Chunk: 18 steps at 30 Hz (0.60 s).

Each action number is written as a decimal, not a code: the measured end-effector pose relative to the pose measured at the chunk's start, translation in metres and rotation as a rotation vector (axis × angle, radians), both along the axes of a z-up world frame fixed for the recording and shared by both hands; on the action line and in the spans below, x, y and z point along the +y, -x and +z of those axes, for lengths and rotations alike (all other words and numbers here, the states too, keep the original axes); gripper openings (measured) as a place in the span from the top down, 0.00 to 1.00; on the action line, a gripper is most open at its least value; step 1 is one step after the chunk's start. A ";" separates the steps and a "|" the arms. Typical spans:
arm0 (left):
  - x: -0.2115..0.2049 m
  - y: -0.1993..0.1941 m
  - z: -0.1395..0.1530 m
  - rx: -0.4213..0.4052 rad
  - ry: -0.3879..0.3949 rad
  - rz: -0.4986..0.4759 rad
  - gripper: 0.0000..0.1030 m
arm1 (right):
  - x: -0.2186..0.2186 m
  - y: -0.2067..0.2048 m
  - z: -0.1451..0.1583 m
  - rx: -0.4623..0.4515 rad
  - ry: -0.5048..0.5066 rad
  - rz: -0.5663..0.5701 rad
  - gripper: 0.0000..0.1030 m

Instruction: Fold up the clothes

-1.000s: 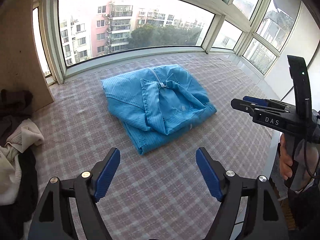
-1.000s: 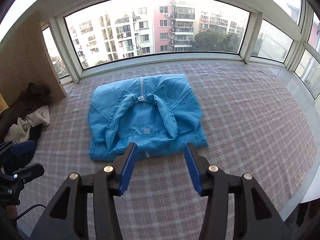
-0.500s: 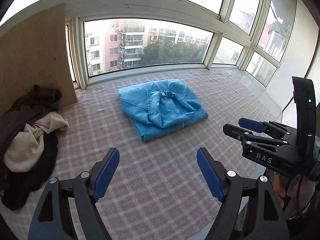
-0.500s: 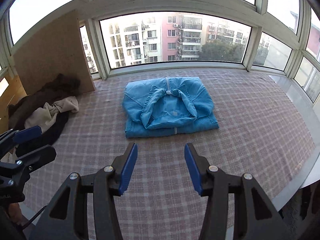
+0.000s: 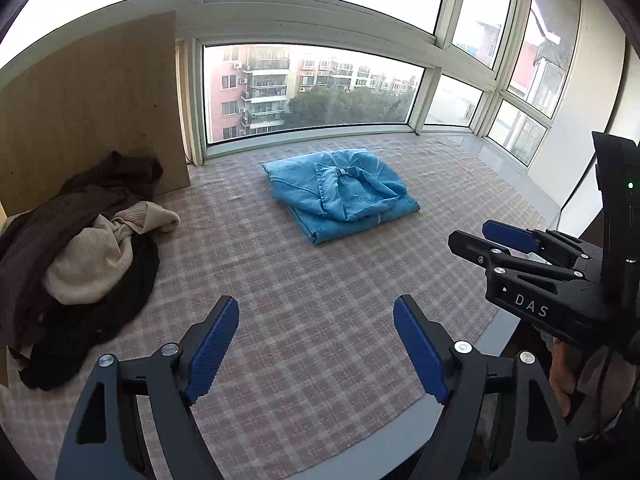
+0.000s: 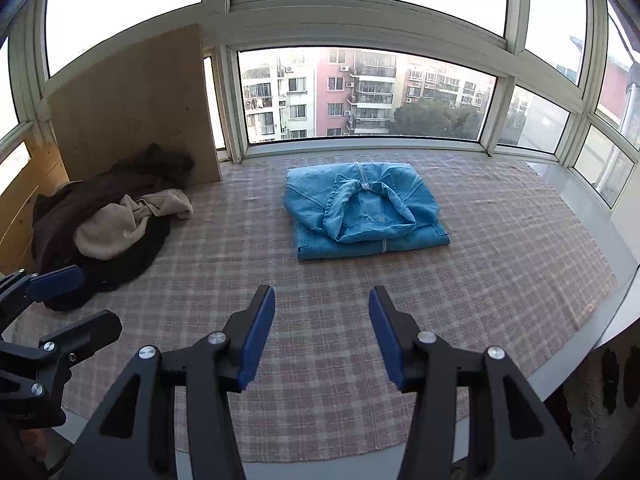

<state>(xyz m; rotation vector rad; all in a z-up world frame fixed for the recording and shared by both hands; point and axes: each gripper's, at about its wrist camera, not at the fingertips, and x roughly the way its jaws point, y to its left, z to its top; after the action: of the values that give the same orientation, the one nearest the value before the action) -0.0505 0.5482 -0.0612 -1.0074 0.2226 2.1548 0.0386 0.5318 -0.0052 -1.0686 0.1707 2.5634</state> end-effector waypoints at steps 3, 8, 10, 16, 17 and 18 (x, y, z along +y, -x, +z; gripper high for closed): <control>-0.018 -0.012 0.006 0.034 0.007 -0.013 0.24 | -0.024 -0.011 0.002 0.013 0.001 -0.007 0.53; -0.047 -0.028 0.012 0.063 0.003 -0.019 0.24 | -0.059 -0.024 0.006 0.019 -0.025 -0.017 0.53; -0.056 -0.033 0.014 0.070 -0.002 -0.020 0.24 | -0.069 -0.032 0.009 0.034 -0.026 -0.023 0.53; -0.074 -0.054 0.022 0.089 -0.020 -0.059 0.24 | -0.096 -0.059 0.017 0.069 -0.056 -0.038 0.53; -0.076 -0.058 0.023 0.092 -0.022 -0.067 0.24 | -0.100 -0.064 0.018 0.073 -0.067 -0.044 0.53; -0.077 -0.061 0.024 0.096 -0.025 -0.075 0.24 | -0.103 -0.069 0.019 0.075 -0.072 -0.047 0.53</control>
<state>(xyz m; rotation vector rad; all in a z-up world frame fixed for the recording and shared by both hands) 0.0110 0.4711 -0.0372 -0.8684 0.2745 2.1346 0.1073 0.4292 0.0140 -0.9317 0.1197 2.5488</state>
